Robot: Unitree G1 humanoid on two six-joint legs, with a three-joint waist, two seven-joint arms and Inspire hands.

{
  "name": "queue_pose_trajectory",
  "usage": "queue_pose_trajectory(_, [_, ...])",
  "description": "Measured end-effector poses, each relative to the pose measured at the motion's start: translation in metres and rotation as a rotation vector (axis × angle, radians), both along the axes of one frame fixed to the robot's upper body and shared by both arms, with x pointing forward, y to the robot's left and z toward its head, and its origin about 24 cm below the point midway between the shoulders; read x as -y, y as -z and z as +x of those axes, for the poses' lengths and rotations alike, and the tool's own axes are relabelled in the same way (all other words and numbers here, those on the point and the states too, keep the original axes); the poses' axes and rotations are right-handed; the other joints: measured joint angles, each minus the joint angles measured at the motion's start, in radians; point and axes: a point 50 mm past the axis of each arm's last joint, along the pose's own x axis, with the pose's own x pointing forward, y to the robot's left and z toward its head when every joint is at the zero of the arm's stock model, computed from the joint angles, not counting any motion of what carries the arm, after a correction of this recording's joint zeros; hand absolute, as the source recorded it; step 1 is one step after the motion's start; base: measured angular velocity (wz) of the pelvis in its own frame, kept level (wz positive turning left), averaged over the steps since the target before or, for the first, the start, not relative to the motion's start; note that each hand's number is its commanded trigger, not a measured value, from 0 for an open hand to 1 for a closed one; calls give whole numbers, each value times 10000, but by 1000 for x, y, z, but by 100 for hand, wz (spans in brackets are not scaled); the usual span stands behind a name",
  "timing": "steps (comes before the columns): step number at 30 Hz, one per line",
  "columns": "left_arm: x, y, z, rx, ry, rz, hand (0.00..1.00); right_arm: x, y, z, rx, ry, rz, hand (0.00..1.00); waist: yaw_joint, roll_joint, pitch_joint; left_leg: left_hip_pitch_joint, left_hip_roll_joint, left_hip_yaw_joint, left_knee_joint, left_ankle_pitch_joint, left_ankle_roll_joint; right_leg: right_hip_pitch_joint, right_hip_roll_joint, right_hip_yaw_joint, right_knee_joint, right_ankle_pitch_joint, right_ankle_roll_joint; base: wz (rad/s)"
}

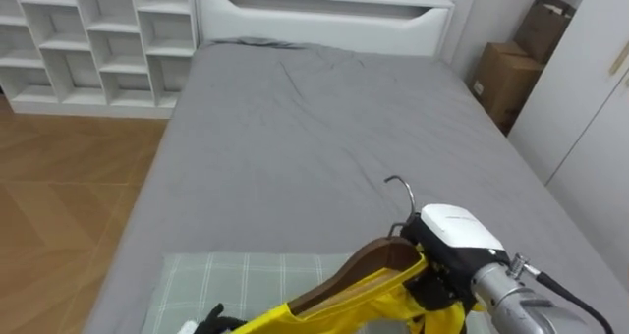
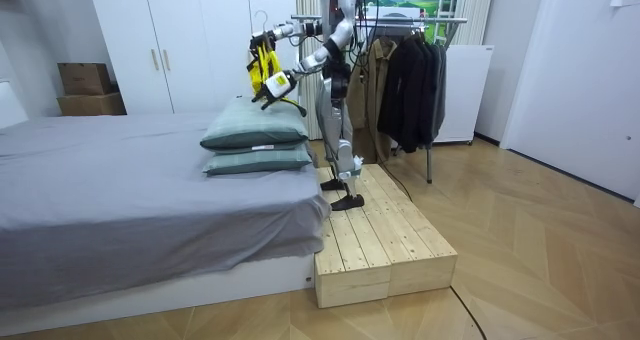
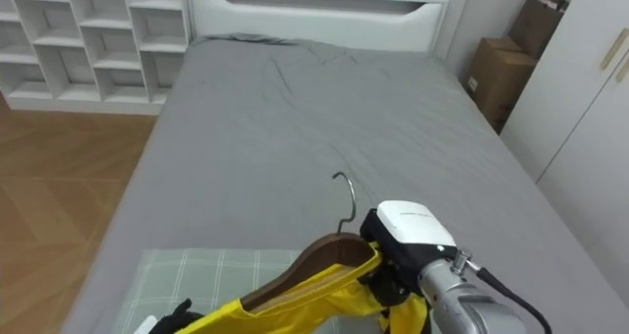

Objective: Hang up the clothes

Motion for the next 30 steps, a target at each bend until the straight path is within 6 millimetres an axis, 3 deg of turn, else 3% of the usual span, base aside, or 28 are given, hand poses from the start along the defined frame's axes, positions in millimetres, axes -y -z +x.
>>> queue_pose_trajectory(6, [-23, 18, -26, -824, -2442, -833, 0, -14, 9, -7, -344, -623, -126, 100, -66, -152, -61, 164, 14, -50, -12, 19, -31, 173, 23, 17, -33, 2, -5, 1])
queue_pose_trajectory(10, [-31, 21, -33, -758, -3578, -1400, 0, -19, 8, -8, -259, -845, -215, 100, -112, -387, -212, 309, 94, -106, -145, 29, -53, 377, 35, -75, -130, 18, -32, 4])
queue_pose_trajectory(12, [-35, 24, -39, -765, -4200, -1655, 0, -26, 6, -9, -147, -1138, -390, 100, -126, -434, -247, 338, 118, -104, -145, 32, -72, 405, 57, -98, -136, 40, -64, 0])
queue_pose_trajectory(17, [-40, 31, -46, -1081, -5117, -2108, 0, -33, 13, -14, -354, -1266, -535, 100, -114, -425, -247, 486, 166, -106, -237, -3, -125, 537, 106, -148, -140, 45, -68, 0])
queue_pose_trajectory(20, [-44, 32, -51, -1212, -5333, -2253, 0, -34, 15, -17, -443, -1246, -512, 100, -131, -372, -287, 526, 150, -105, -279, 0, -131, 546, 132, -127, -137, 45, -69, 0])
queue_pose_trajectory(30, [-57, 34, -62, -1271, -5971, -3423, 0, -37, 6, -16, -192, -1399, -392, 100, -352, -356, -295, 574, 168, -78, -262, -3, -174, 561, 208, -20, -143, 45, -70, -1])
